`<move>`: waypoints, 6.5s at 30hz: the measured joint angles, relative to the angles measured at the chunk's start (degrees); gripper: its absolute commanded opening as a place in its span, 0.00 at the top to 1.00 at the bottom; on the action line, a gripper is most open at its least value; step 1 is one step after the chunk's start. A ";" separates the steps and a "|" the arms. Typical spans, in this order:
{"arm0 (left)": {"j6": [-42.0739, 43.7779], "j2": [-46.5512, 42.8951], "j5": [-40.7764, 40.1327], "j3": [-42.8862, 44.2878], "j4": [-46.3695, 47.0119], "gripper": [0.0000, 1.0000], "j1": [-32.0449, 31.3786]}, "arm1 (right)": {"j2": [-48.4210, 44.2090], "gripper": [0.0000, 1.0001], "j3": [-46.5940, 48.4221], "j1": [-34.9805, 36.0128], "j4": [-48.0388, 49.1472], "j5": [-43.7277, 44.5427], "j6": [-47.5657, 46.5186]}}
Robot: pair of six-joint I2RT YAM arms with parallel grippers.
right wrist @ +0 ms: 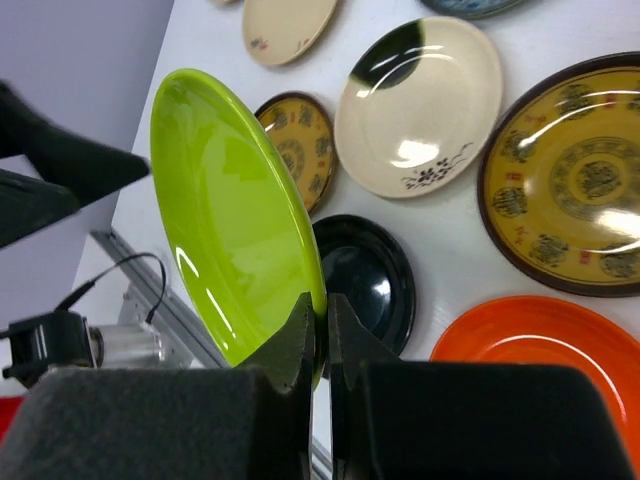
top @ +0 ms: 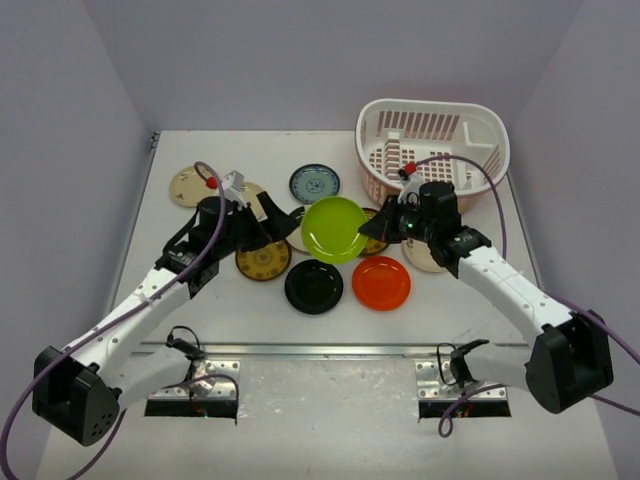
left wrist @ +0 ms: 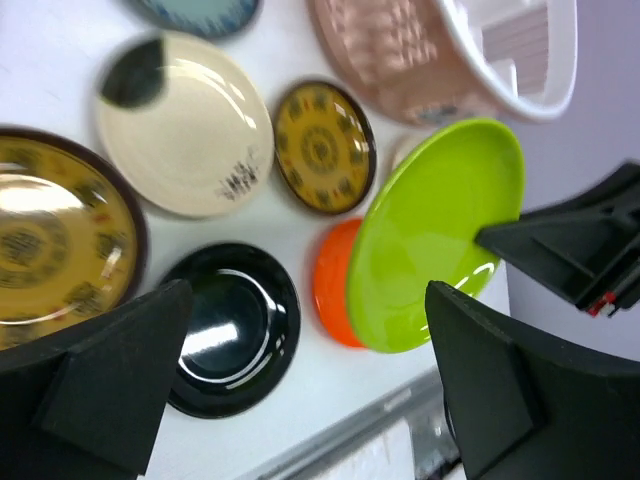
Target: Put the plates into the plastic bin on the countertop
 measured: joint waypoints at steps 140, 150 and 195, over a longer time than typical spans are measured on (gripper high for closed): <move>12.86 -18.67 -16.28 3.12 -19.38 0.00 9.25 | 21.35 1.00 27.08 -29.78 -9.82 26.94 28.29; 13.70 -18.10 -13.49 1.11 -20.66 0.00 7.97 | 50.60 1.00 54.05 -29.04 -14.81 36.77 26.25; 3.88 28.29 -6.80 -10.54 15.20 1.00 -7.62 | -5.26 0.01 0.29 -13.89 -5.17 -13.23 -1.75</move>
